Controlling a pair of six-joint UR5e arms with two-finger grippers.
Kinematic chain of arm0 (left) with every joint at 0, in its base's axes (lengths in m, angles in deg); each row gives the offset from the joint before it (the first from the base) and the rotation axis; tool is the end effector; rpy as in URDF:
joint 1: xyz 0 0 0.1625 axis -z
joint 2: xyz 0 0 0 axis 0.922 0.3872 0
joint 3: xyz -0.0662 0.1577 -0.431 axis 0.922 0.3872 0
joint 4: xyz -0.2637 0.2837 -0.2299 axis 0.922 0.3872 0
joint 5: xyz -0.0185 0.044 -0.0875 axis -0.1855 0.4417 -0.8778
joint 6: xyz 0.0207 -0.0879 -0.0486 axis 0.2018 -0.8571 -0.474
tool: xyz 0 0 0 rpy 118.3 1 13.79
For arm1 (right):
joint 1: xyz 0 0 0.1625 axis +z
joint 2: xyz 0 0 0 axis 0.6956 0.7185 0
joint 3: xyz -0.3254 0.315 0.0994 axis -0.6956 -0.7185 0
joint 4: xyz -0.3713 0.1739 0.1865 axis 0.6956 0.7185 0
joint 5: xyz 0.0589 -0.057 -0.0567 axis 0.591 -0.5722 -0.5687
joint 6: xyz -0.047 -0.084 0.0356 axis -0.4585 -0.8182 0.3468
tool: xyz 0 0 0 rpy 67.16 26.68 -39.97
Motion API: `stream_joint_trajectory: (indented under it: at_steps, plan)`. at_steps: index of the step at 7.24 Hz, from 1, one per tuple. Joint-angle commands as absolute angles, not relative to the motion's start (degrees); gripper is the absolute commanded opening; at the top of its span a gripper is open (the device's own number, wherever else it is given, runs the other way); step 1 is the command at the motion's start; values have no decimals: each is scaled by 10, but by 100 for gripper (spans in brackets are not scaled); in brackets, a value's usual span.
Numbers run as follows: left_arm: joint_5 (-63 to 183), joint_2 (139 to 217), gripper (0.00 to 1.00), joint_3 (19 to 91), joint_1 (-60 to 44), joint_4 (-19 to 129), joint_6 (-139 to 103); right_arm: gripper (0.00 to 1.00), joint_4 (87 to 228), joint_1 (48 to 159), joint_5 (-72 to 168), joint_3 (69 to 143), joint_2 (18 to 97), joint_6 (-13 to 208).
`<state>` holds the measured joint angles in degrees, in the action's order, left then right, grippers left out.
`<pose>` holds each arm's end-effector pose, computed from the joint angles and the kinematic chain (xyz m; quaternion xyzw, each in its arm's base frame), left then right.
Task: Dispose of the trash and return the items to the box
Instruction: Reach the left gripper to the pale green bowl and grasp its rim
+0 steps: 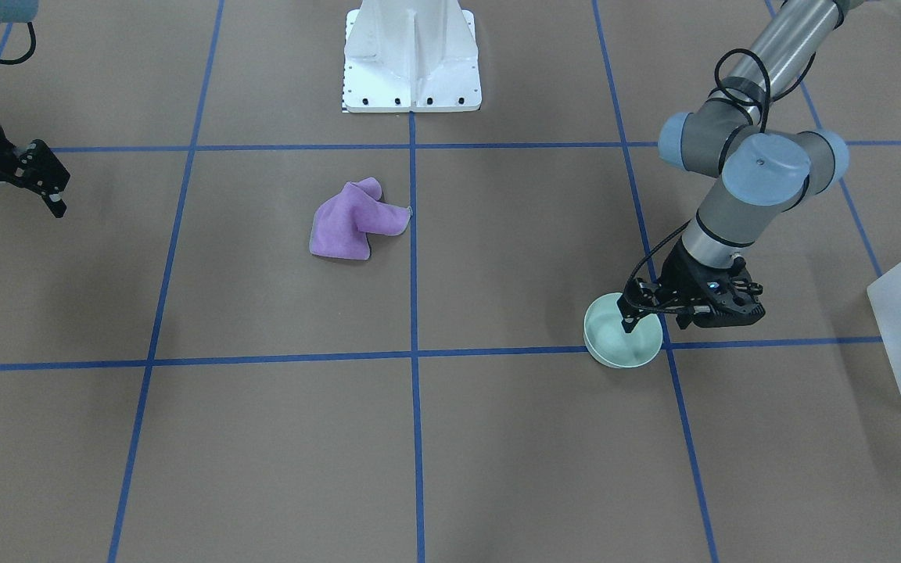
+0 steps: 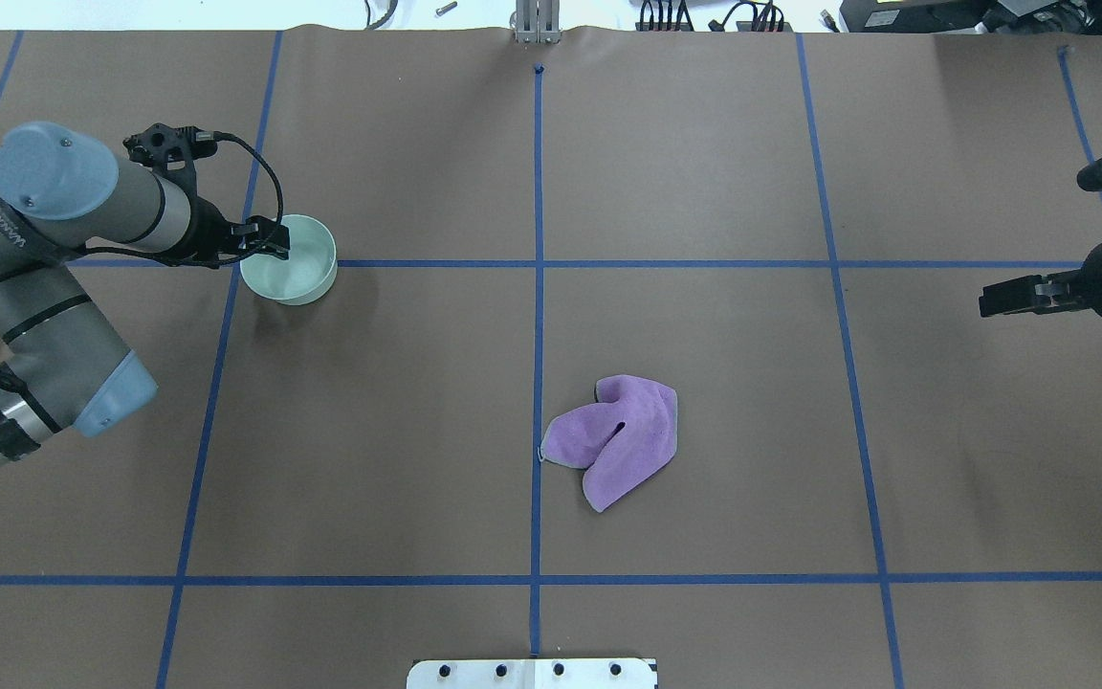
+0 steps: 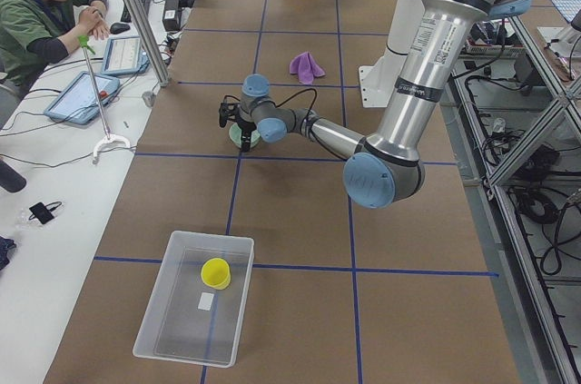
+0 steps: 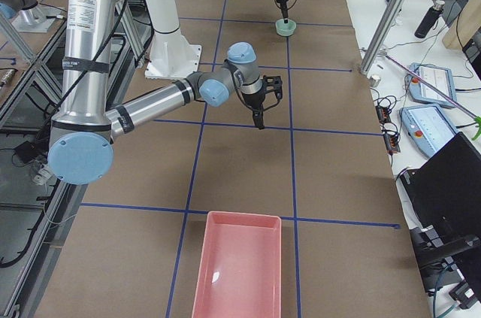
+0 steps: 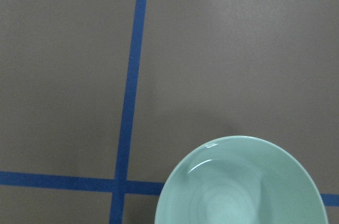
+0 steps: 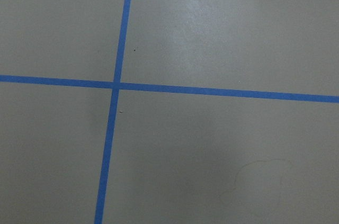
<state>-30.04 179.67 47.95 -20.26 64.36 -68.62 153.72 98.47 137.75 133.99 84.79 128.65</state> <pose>0.4220 -0.5917 0.4643 0.1084 0.4397 -0.0919 0.8868 -0.1999 -0.4399 0.4573 0.1333 -0.3653 0.0256 0.9209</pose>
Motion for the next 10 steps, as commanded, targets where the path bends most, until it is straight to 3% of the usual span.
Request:
stream_joint_trajectory:
  at_steps: [1, 3, 8, 10]
  plan:
    - [-270, 1802, 77, 466, -230, 661, -710, 100, 1537, 984, 1373, 1339, 848, 1287]
    - [-268, 1811, 0, 470, -236, 661, -711, 100, 1537, 983, 1369, 1335, 847, 1287]
    - [-272, 1808, 0, 503, -226, 657, -710, 100, 1536, 980, 1369, 1336, 847, 1287]
    - [-332, 1771, 0, 528, -169, 655, -702, 100, 1536, 980, 1369, 1336, 847, 1287]
